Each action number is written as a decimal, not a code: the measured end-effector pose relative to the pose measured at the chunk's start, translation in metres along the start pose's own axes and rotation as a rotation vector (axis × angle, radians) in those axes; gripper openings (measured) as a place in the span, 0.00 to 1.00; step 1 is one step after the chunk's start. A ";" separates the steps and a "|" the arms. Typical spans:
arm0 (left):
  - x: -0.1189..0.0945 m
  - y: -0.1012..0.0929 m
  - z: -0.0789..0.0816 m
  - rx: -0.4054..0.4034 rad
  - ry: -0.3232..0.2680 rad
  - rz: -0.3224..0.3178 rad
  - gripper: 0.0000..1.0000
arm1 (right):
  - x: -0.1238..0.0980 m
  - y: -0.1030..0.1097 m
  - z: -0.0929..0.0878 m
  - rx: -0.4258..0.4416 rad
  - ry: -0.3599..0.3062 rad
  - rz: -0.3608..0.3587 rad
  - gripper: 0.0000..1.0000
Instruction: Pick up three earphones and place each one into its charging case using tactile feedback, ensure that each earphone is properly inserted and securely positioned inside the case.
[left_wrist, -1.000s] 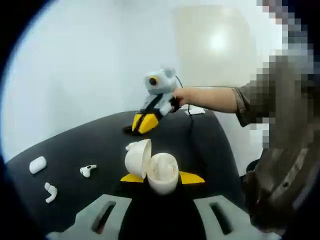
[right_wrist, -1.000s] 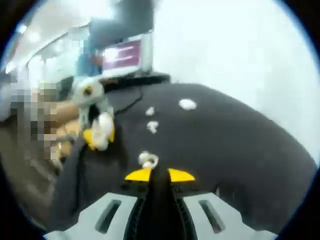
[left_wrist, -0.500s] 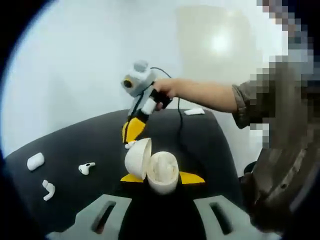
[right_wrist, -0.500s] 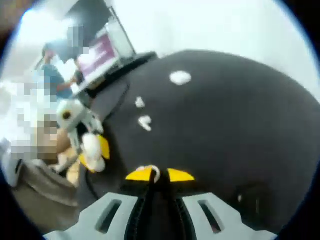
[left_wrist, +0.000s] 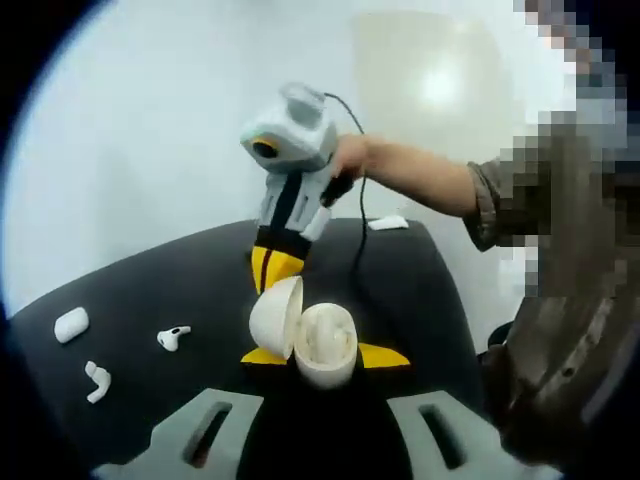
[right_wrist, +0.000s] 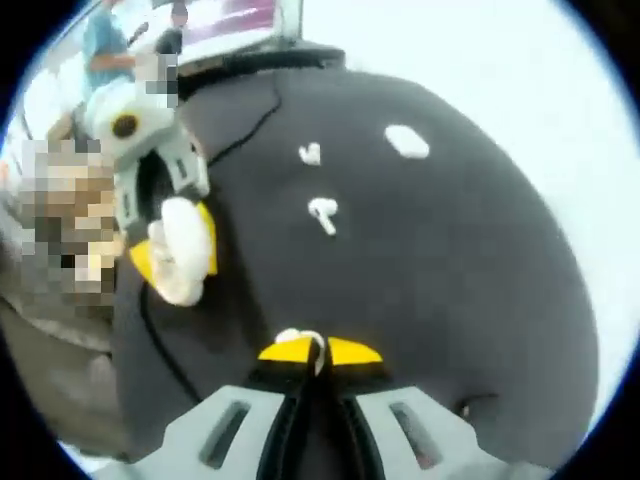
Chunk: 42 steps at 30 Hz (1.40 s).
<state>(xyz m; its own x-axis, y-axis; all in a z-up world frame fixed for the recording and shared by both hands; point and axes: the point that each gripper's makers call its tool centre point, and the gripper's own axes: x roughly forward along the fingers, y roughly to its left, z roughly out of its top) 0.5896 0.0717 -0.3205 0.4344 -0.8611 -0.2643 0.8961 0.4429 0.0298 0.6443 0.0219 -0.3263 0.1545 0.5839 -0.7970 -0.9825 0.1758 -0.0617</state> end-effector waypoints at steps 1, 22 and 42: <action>0.000 0.003 0.000 0.000 0.000 0.000 0.20 | -0.002 -0.001 0.000 -0.006 -0.039 0.002 0.06; 0.000 -0.027 0.002 -0.011 0.007 0.009 0.20 | -0.055 0.079 0.058 -0.400 -0.647 -0.423 0.05; 0.000 -0.018 0.002 -0.019 0.007 0.000 0.20 | -0.031 0.089 0.053 -0.726 -0.517 -0.709 0.05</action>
<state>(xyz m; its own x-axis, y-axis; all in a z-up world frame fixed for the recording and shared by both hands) 0.5737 0.0637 -0.3185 0.4340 -0.8593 -0.2708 0.8940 0.4479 0.0116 0.5579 0.0613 -0.2752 0.5582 0.8222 -0.1111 -0.4590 0.1944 -0.8669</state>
